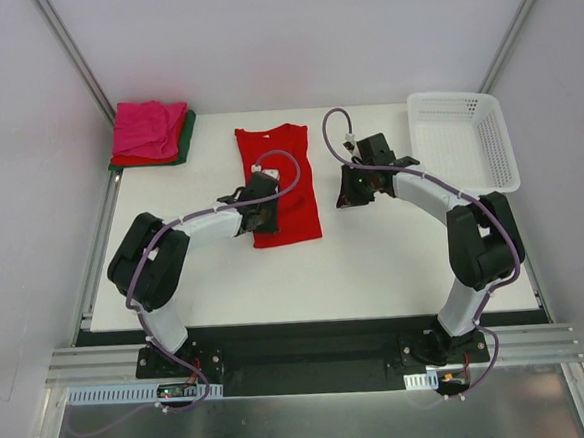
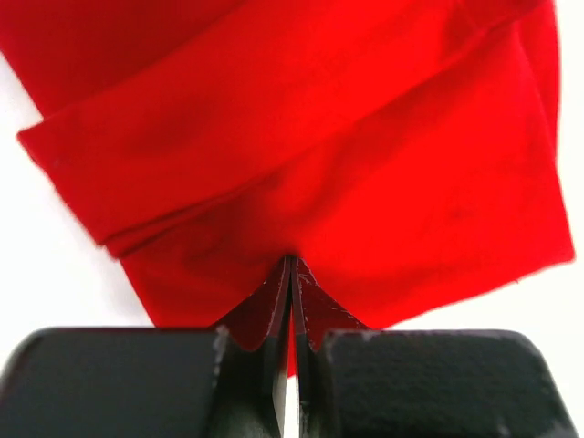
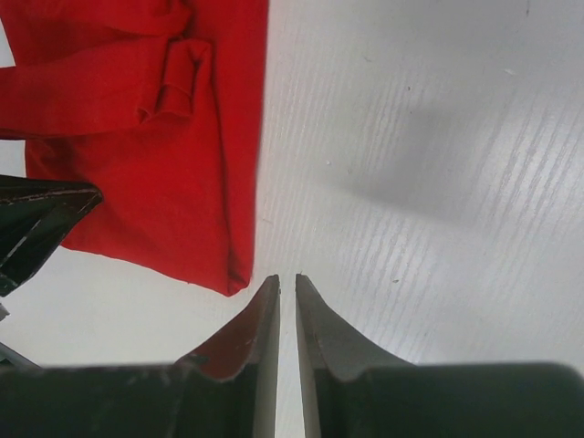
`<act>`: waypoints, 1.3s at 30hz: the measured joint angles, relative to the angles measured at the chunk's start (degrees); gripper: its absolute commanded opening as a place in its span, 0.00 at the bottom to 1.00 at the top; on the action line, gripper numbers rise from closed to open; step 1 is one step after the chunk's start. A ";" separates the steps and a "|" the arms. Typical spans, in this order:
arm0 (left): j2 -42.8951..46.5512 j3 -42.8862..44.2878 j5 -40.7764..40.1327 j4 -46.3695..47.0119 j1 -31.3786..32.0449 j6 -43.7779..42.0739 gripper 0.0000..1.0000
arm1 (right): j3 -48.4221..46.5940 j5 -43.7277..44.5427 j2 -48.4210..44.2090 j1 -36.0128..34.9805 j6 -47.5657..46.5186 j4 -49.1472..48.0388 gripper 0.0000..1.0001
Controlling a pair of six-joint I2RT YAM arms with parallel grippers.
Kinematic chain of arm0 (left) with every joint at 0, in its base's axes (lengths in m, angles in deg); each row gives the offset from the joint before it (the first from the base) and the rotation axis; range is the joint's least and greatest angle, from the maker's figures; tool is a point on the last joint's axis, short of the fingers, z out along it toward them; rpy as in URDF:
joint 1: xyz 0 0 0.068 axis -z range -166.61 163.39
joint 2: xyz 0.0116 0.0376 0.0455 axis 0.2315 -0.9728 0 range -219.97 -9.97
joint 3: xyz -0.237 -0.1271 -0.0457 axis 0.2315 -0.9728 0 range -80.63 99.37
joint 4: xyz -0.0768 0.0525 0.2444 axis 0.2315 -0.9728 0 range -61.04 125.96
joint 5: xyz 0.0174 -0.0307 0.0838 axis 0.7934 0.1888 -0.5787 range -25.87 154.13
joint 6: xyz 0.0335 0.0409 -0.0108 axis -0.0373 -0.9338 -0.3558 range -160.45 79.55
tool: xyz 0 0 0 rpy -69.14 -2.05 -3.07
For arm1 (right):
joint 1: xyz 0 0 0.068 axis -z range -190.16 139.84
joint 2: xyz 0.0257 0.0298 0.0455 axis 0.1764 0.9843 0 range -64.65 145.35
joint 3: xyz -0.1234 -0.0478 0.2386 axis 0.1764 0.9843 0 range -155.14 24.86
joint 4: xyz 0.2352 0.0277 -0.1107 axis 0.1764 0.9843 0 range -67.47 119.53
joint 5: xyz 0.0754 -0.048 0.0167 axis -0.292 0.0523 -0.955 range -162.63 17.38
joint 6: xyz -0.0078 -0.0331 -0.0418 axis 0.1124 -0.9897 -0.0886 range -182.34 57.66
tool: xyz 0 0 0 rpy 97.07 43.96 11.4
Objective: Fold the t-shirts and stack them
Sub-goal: Fold the folded rectangular tshirt in 1/3 of the way
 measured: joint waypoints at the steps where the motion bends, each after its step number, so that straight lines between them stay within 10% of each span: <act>1: -1.03 0.70 -0.35 0.00 0.00 -0.13 0.00 | 0.00 -0.02 0.00 0.04 0.00 0.00 0.15; 39: -13.79 17.97 -8.13 0.70 -0.39 -9.05 0.00 | 1.31 -0.33 0.07 2.25 0.04 -0.96 0.15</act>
